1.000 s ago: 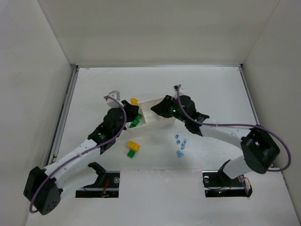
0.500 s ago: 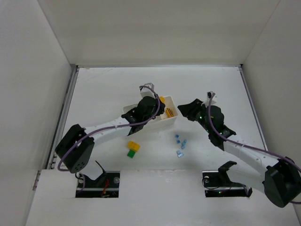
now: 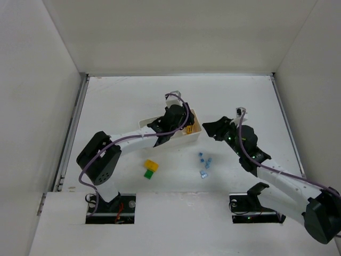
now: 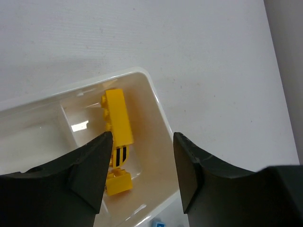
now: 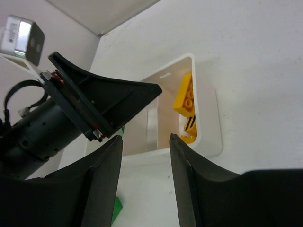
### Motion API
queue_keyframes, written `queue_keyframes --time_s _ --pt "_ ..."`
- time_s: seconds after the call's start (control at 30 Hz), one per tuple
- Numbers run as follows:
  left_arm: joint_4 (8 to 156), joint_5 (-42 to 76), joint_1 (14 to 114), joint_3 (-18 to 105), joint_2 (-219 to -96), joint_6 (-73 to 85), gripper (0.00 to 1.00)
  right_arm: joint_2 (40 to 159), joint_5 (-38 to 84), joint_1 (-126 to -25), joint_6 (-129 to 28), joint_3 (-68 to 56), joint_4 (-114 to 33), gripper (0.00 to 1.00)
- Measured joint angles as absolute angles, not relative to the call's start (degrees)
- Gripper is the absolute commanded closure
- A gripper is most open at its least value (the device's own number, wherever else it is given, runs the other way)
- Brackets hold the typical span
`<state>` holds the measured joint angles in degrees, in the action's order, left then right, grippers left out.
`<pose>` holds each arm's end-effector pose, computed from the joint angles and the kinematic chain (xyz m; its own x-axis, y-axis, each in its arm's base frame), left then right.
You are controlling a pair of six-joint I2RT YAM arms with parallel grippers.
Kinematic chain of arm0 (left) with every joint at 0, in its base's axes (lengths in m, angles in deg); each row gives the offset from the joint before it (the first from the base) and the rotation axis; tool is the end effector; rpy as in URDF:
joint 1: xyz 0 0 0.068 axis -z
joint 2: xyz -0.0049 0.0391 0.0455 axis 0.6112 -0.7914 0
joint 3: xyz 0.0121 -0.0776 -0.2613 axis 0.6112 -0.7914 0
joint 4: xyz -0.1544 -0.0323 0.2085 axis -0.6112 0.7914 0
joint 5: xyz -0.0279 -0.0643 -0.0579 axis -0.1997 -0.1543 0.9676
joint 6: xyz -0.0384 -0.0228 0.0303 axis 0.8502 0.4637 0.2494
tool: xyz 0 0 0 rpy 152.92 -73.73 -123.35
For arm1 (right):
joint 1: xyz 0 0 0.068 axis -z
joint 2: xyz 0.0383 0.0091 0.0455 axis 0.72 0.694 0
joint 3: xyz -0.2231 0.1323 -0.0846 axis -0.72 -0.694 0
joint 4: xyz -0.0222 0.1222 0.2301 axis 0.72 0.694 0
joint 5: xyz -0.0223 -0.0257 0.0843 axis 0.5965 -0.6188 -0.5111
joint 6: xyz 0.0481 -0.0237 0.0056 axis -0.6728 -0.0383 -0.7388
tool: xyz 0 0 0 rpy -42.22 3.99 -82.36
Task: Sort the legos into containers by color
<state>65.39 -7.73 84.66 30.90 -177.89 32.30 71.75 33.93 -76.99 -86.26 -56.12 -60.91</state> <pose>0.2694 -0.2737 0.2455 -0.4798 -0.3430 -0.8075 0.2822 0.8112 -0.5122 0.1855 0.1088 0.2502 -0.4011 0.5513 -0.7315 -0.2634 0.6955 0.6686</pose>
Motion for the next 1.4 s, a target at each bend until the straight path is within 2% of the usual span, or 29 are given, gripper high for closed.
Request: queue_keyframes --time_s 0.1,0.17,0.33,0.5,0.67,0.97,1.13,1.3,1.4 --pt "65.3 -7.6 84.0 30.3 -176.1 32.3 0.51 73.3 33.6 -80.5 -84.2 -56.0 -60.6 0.57" --pt "65.2 -7.6 83.0 27.8 -172.1 32.3 0.52 75.6 33.0 -85.3 -82.0 -55.2 -59.6 0.55" --pt "65.1 -7.8 79.4 19.1 -157.6 33.2 0.53 85.3 31.8 -102.1 -74.2 -49.8 -57.1 0.25" --pt "68.2 -7.9 75.8 11.3 -144.1 34.5 0.54 94.9 31.4 -114.5 -66.1 -43.9 -56.5 0.14" --pt "74.7 -7.7 71.6 6.4 -134.3 35.3 0.54 103.4 31.9 -117.8 -62.0 -37.7 -55.3 0.10" --pt "85.5 -3.4 62.1 1.3 -123.4 35.1 0.55 116.8 36.7 -118.0 -60.0 -26.8 -51.6 0.19" --pt "88.4 0.4 56.7 -1.2 -120.8 35.4 0.56 120.9 37.6 -118.0 -59.6 -23.7 -49.2 0.27" --pt "89.5 3.6 54.3 -2.8 -120.1 36.1 0.56 123.2 38.9 -118.0 -59.4 -21.8 -47.3 0.41" --pt "90.1 4.6 53.9 -3.0 -119.5 36.4 0.56 125.1 39.6 -118.0 -59.2 -19.9 -46.2 0.56"
